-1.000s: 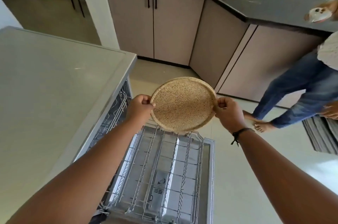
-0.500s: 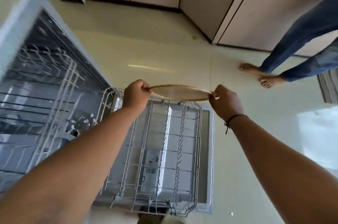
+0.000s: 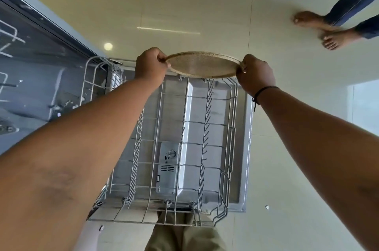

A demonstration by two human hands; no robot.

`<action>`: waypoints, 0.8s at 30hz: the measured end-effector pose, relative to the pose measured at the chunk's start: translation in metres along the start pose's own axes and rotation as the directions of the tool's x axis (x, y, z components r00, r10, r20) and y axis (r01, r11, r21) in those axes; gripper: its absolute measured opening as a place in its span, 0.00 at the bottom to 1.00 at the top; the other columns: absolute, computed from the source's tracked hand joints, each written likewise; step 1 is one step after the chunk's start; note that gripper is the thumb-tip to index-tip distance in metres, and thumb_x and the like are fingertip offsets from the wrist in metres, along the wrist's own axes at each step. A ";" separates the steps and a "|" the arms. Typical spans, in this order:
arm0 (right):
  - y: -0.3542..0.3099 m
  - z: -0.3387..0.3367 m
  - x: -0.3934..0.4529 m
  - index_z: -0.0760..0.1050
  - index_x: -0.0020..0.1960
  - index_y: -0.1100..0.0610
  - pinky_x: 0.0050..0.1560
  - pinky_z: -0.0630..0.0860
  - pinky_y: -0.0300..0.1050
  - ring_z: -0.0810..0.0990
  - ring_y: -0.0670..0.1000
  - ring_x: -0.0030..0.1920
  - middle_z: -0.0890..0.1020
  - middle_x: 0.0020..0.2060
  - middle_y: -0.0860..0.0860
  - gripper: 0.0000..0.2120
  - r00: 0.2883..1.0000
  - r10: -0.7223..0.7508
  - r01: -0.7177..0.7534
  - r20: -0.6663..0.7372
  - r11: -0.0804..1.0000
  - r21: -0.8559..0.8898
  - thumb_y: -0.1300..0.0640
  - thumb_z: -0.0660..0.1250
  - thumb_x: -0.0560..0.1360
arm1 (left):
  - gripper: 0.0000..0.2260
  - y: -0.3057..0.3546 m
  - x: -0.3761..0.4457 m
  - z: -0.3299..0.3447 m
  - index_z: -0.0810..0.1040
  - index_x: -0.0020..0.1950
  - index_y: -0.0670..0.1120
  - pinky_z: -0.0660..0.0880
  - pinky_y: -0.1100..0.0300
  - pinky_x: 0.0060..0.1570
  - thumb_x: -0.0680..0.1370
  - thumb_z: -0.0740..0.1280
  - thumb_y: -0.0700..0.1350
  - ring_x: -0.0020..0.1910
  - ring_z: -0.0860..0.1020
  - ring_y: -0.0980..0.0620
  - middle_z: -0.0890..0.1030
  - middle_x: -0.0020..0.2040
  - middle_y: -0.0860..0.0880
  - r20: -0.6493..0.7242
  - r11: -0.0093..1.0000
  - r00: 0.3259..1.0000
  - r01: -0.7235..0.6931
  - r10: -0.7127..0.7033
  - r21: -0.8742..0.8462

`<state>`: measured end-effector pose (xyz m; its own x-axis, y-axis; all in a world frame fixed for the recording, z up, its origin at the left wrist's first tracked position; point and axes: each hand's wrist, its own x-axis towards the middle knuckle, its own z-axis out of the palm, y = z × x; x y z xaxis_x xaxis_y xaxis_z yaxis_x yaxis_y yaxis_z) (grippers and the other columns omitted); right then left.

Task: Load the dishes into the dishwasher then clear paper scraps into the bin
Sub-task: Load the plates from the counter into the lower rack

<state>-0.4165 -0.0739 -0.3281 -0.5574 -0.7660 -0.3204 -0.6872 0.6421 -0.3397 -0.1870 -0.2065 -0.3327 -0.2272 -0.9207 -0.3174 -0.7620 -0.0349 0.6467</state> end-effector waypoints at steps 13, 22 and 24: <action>0.015 0.036 0.022 0.73 0.47 0.60 0.38 0.67 0.45 0.71 0.58 0.38 0.74 0.38 0.56 0.07 0.999 0.041 -0.041 0.020 0.999 0.008 0.57 0.60 0.74 | 0.08 -0.011 0.029 0.030 0.83 0.50 0.42 0.77 0.58 0.47 0.72 0.73 0.43 0.47 0.81 0.47 0.84 0.48 0.44 -0.017 0.994 0.994 0.111 -0.111 0.014; 0.019 0.051 0.017 0.77 0.54 0.51 0.49 0.77 0.47 0.80 0.56 0.50 0.83 0.49 0.53 0.12 0.998 0.049 -0.054 0.041 0.989 0.135 0.57 0.62 0.73 | 0.14 -0.015 0.030 0.032 0.80 0.56 0.43 0.74 0.59 0.50 0.73 0.73 0.46 0.53 0.79 0.45 0.82 0.53 0.43 0.224 0.983 0.965 0.109 -0.139 0.145; 0.020 0.048 0.010 0.76 0.60 0.51 0.54 0.77 0.47 0.80 0.53 0.54 0.83 0.53 0.51 0.15 0.999 0.046 -0.050 0.025 0.982 0.185 0.57 0.62 0.74 | 0.18 -0.012 0.022 0.029 0.76 0.61 0.41 0.73 0.56 0.55 0.74 0.72 0.46 0.58 0.77 0.42 0.78 0.60 0.41 0.271 0.980 0.958 0.038 -0.091 0.197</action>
<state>-0.4135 -0.0672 -0.3805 -0.5765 -0.7347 -0.3577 -0.5607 0.6741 -0.4809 -0.2009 -0.2147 -0.3675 -0.3125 -0.7736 -0.5512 -0.8744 0.0075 0.4851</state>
